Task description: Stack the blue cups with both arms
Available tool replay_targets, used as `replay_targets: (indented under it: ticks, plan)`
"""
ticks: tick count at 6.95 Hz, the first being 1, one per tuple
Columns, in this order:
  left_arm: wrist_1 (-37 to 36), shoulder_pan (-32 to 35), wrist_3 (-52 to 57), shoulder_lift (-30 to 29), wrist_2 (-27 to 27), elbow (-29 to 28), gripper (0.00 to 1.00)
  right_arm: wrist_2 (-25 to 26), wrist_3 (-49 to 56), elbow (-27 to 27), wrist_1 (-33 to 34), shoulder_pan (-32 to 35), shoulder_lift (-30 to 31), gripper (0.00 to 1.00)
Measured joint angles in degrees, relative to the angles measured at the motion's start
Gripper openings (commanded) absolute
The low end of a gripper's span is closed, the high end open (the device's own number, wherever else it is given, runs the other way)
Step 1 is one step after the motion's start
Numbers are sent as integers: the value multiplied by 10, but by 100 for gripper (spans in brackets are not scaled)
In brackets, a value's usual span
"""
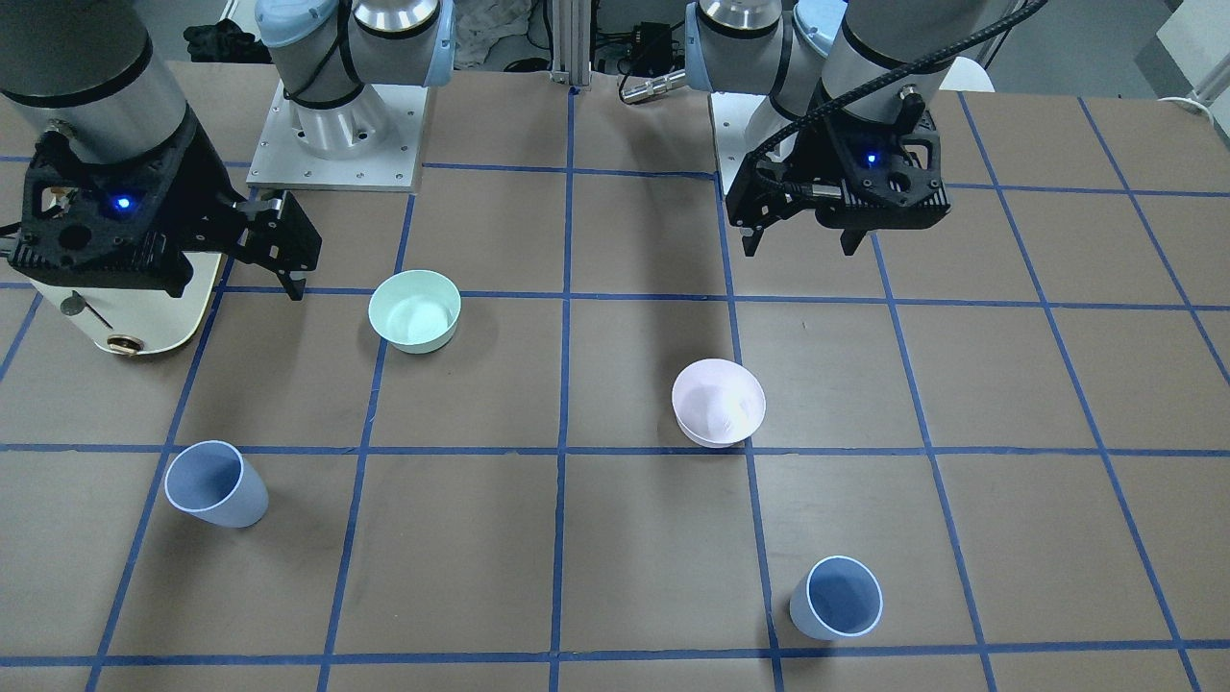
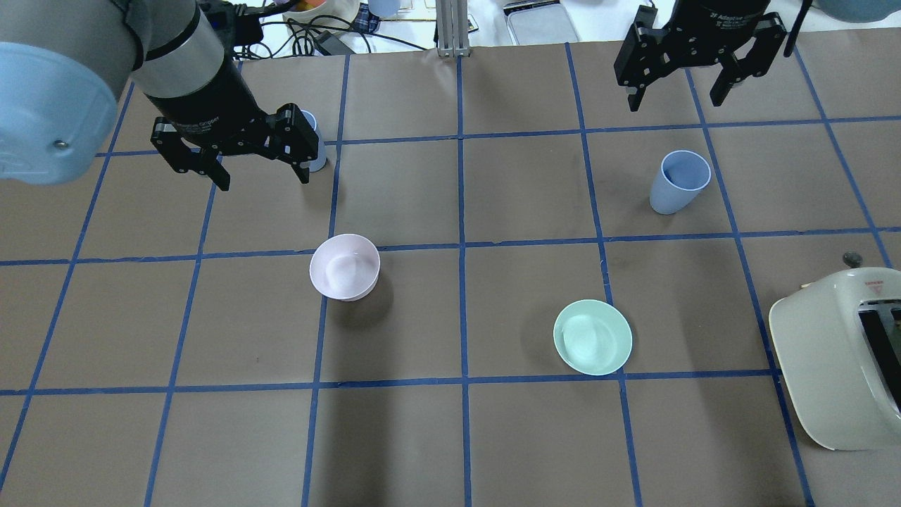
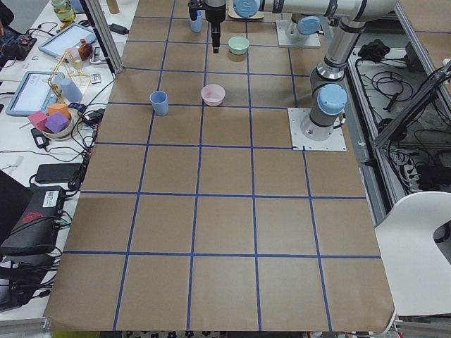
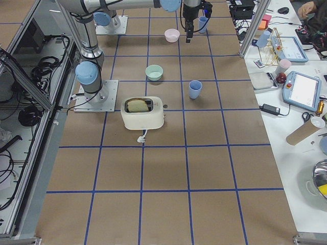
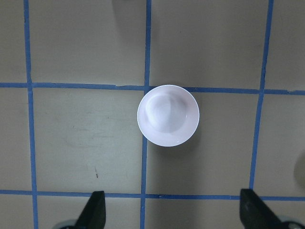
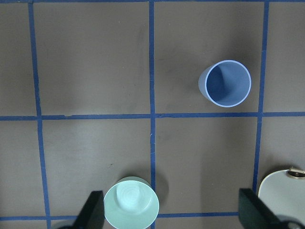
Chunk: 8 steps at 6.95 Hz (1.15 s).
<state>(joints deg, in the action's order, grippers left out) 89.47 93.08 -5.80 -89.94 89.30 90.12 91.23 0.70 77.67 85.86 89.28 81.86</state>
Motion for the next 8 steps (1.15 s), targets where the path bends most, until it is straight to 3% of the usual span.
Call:
replay_targets:
  ticks: [8]
  plan:
    - [1,-1,0,-1,1,-10,100,-1,0,0,-4,-6,0,100]
